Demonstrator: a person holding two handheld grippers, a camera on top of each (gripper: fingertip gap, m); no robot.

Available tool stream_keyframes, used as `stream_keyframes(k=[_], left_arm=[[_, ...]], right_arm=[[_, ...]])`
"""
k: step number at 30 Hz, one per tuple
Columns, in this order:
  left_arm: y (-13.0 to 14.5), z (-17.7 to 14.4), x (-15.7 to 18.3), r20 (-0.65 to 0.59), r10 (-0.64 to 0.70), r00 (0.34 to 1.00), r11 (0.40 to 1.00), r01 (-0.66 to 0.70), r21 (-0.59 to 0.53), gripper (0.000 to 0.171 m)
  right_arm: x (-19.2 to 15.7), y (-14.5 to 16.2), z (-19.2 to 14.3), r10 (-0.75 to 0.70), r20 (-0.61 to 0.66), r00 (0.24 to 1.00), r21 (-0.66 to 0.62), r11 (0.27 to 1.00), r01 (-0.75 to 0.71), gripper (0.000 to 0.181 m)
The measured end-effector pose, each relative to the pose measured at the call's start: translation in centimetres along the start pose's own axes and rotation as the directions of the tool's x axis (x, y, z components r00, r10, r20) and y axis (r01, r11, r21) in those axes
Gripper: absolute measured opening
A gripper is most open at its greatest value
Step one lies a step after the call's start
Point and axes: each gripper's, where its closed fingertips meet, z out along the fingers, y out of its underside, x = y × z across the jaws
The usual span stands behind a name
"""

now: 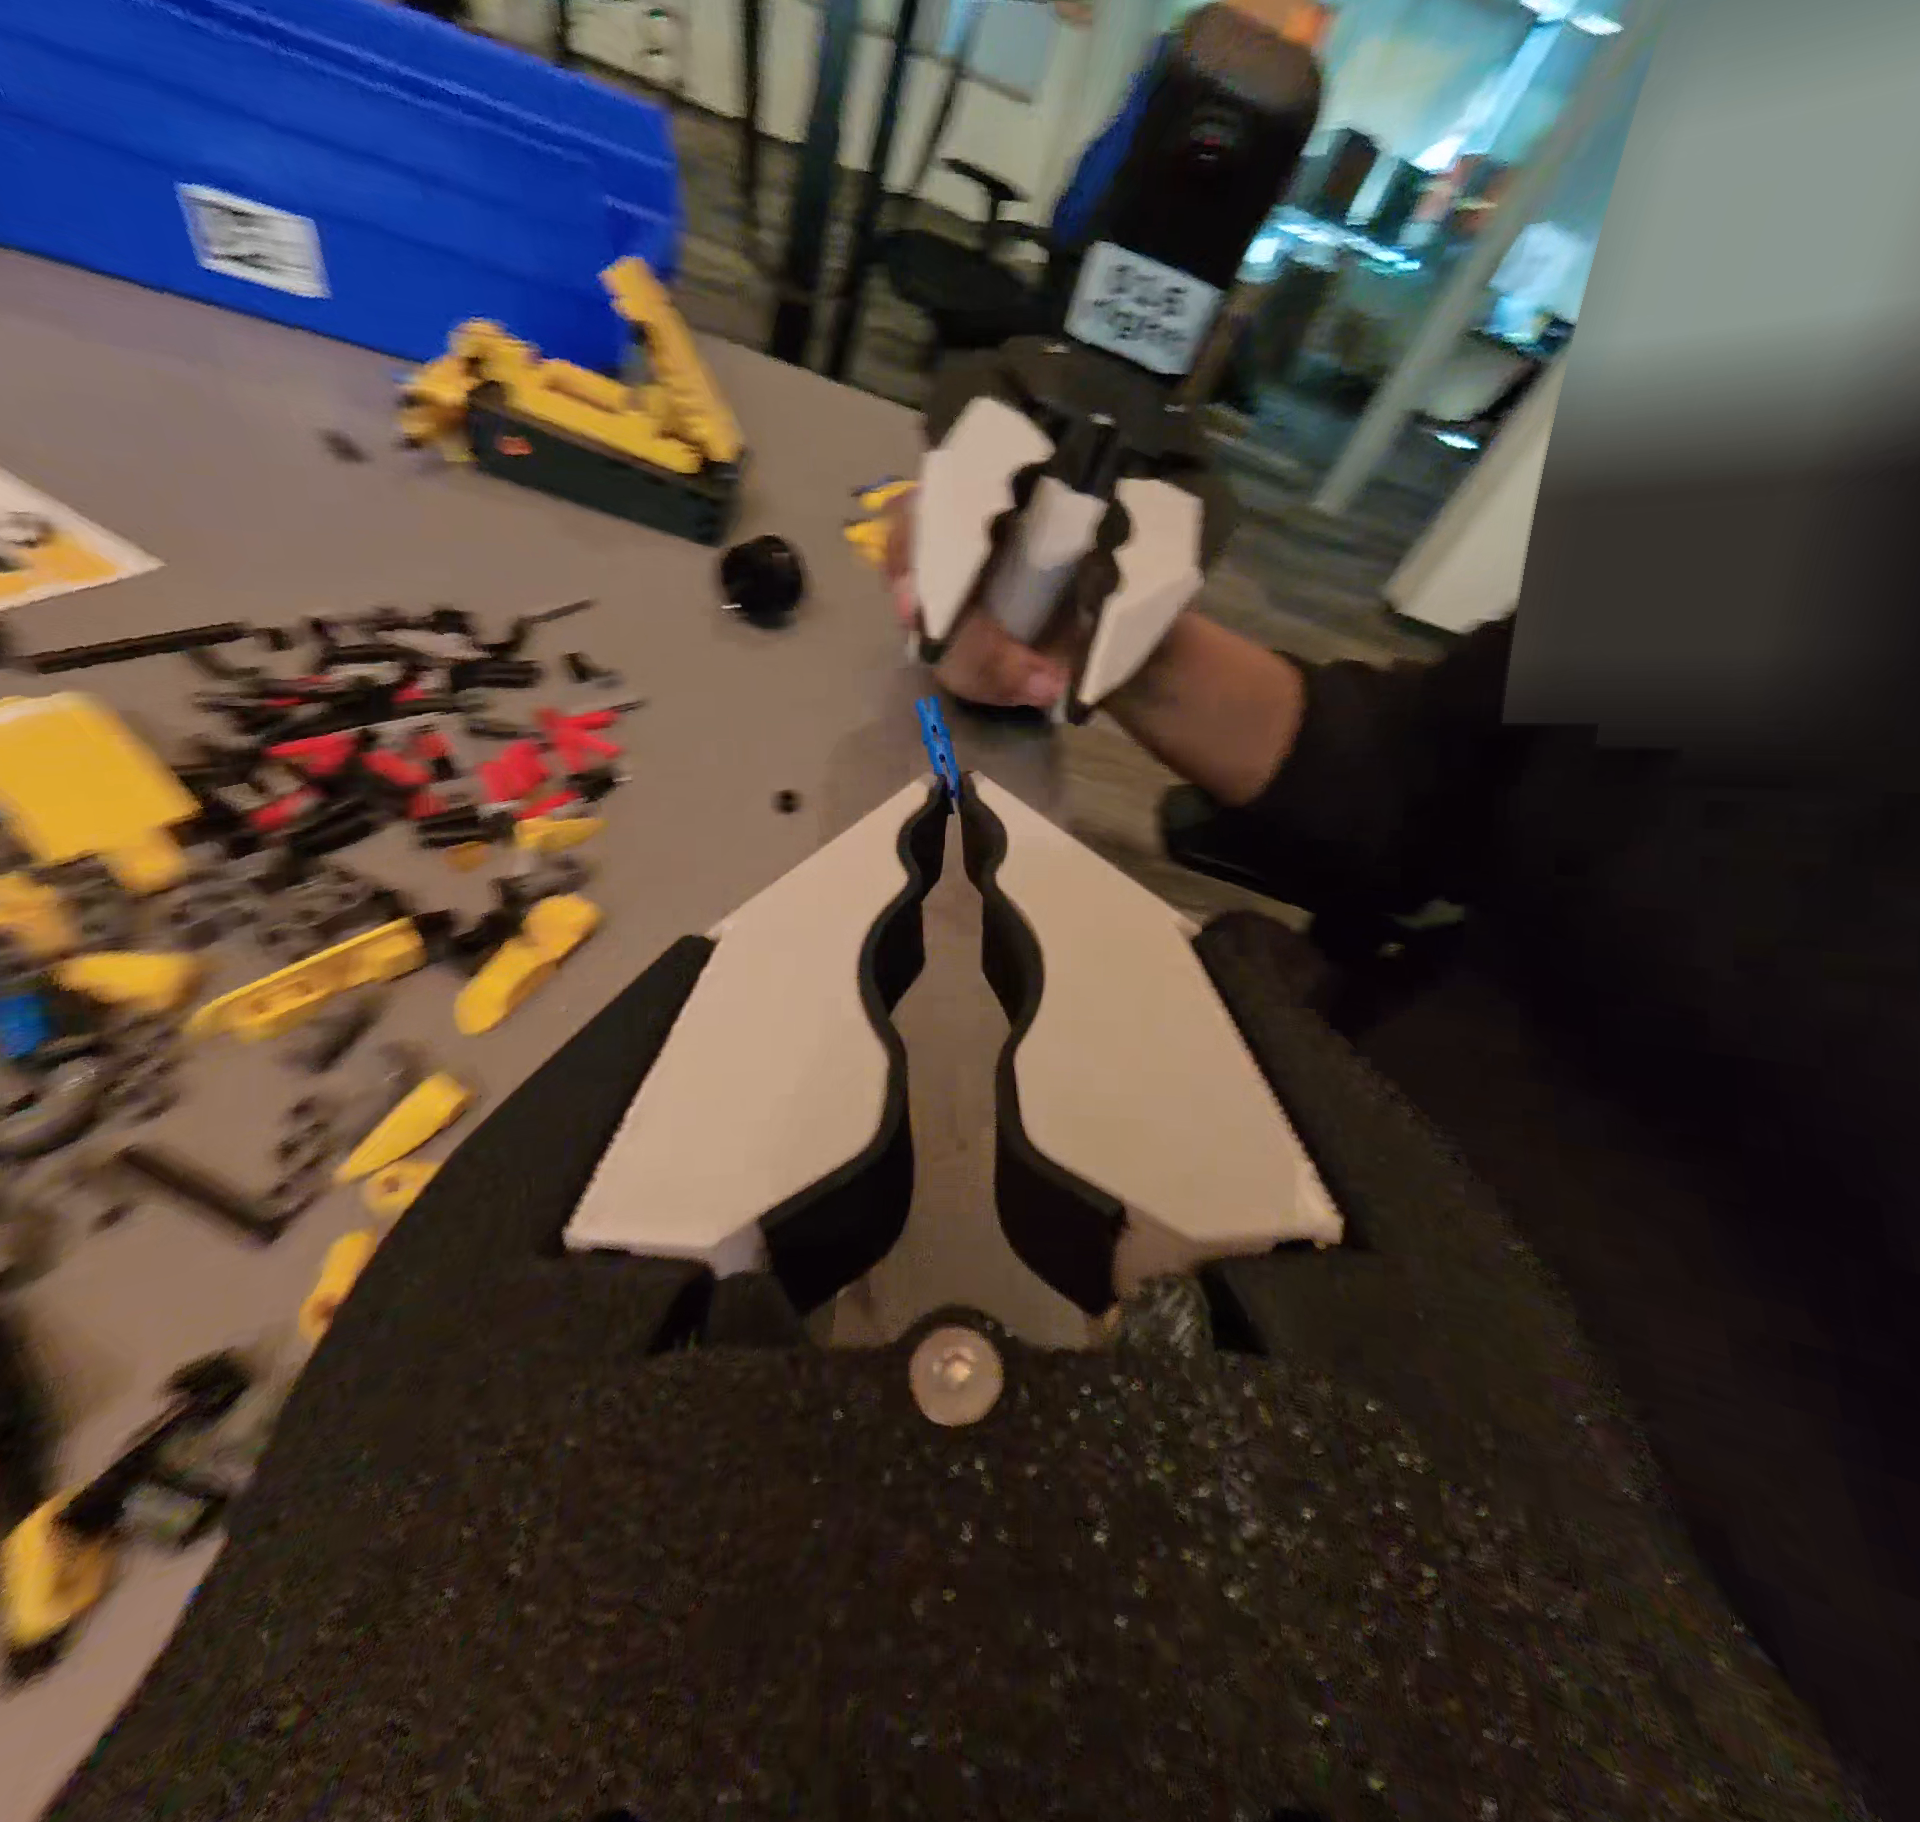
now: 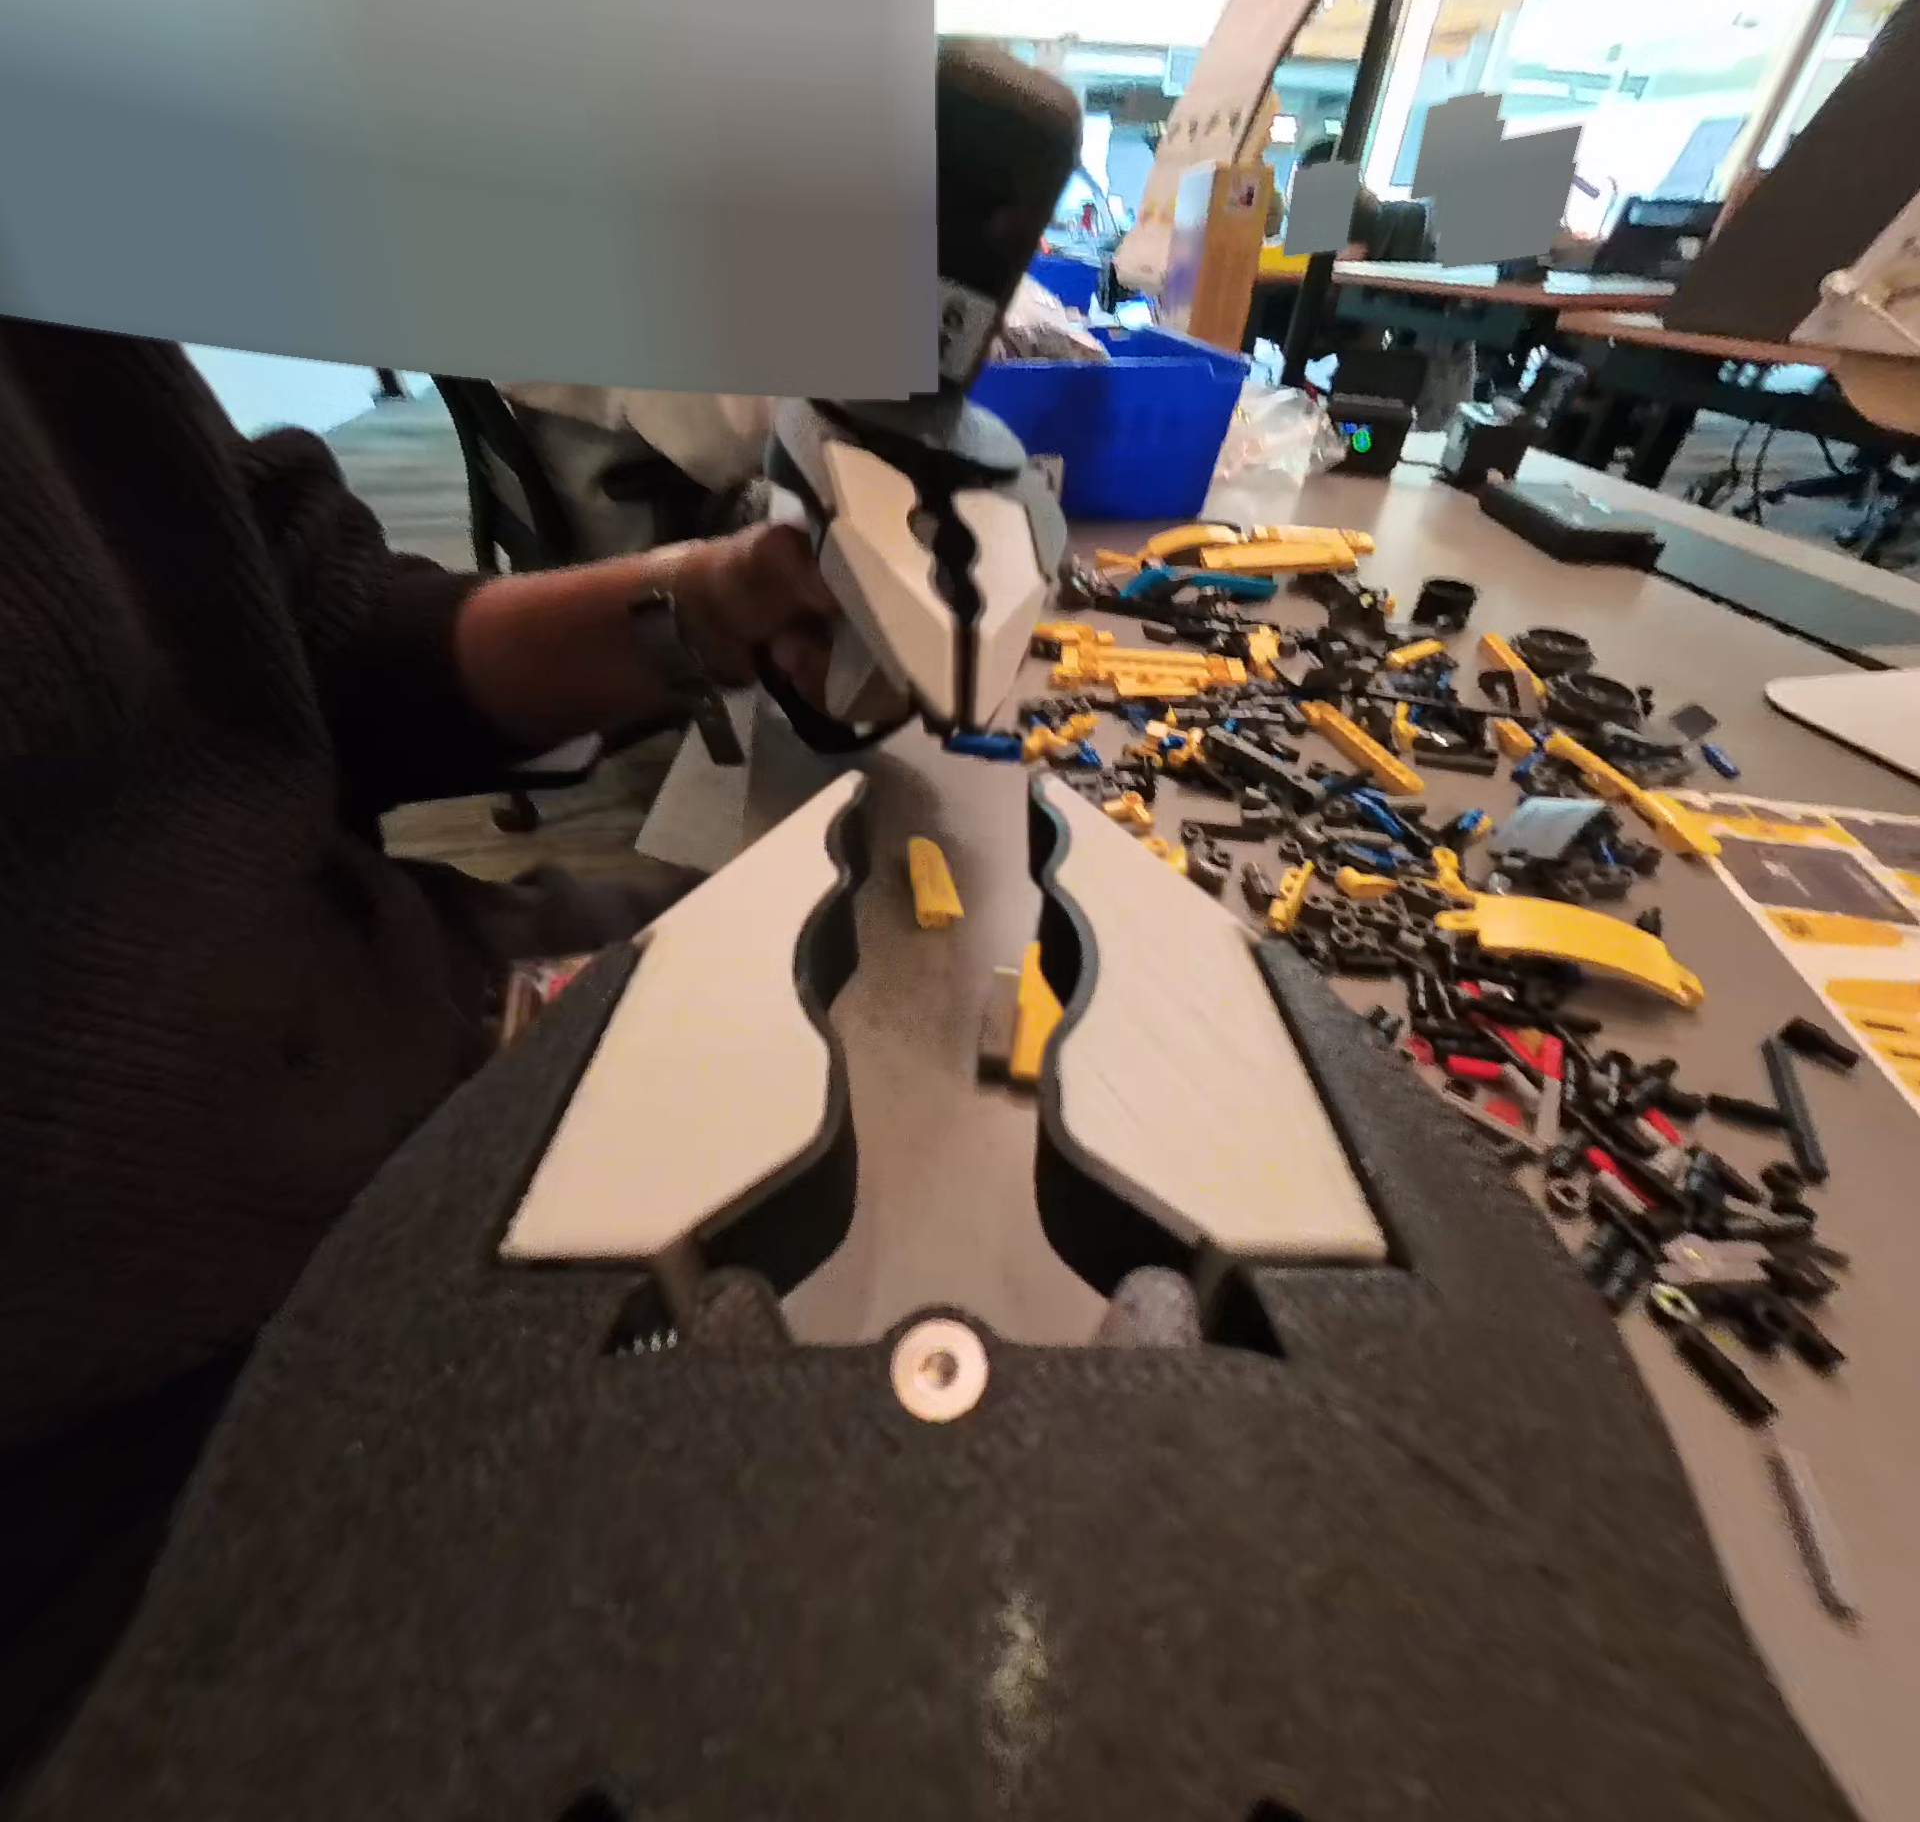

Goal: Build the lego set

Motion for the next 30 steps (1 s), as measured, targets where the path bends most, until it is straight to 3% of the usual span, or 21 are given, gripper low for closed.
stream_keyframes(k=[5,10,13,21,26,30], left_arm=[[0.2,1.0,2.8,-0.127,0.069,0.989,0.998,-0.069,0.005,0.001],[1.2,1.8,3.0,-0.132,0.107,0.985,0.992,-0.114,-0.046,0.0],[1.1,1.9,1.7,-0.055,0.096,0.994,0.994,-0.099,-0.053,0.0],[1.0,1.5,0.8,-0.009,0.082,0.997,0.995,-0.083,-0.049,0.0],[1.2,1.9,1.3,-0.001,0.1,0.995,0.993,-0.1,-0.058,0.0],[2.5,2.6,3.9,-0.025,0.14,0.99,0.982,-0.142,-0.124,0.0]], right_arm=[[-0.9,-1.6,-1.1,0.135,0.121,0.983,0.116,0.982,-0.149,0.029],[-2.5,-0.2,-0.2,0.217,0.216,0.952,-0.009,0.975,-0.22,0.025],[-1.9,1.0,0.3,0.213,0.149,0.966,-0.075,0.976,-0.204,0.019],[2.0,0.8,-2.7,0.253,-0.021,0.967,0.007,0.967,-0.253,0.019],[1.5,0.8,-3.1,0.236,-0.047,0.971,0.008,0.972,-0.236,0.019],[-0.2,0.5,-3.0,0.208,-0.054,0.977,-0.015,0.978,-0.209,0.019]])
